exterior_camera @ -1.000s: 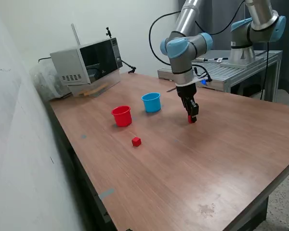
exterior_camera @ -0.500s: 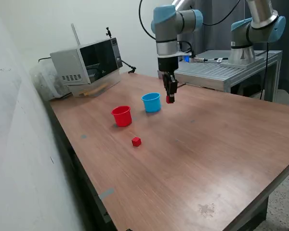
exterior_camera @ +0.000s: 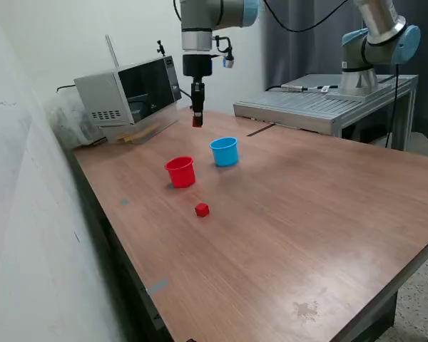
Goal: Place red objects in the red bin, and blue objects in the blue bin.
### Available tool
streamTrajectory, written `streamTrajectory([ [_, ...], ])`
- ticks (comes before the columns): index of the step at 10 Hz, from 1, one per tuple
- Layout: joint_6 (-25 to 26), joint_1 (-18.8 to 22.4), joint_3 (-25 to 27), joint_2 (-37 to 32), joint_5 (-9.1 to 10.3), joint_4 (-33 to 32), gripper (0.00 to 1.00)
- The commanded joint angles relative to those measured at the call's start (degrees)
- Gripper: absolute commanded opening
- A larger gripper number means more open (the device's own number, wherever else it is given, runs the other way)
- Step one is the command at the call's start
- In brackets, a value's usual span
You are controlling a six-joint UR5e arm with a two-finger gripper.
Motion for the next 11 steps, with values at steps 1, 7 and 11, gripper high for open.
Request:
streamTrajectory([
  [1,-0.3,-3.2,-5.3,5.5,-0.19,-0.2,0.00],
  [7,-1.0,-6.6,-7.7,12.1,-0.36,-0.8,0.00],
  [11,-2.9,-6.8,-7.5,12.0,-0.28,-0.2,1.00],
])
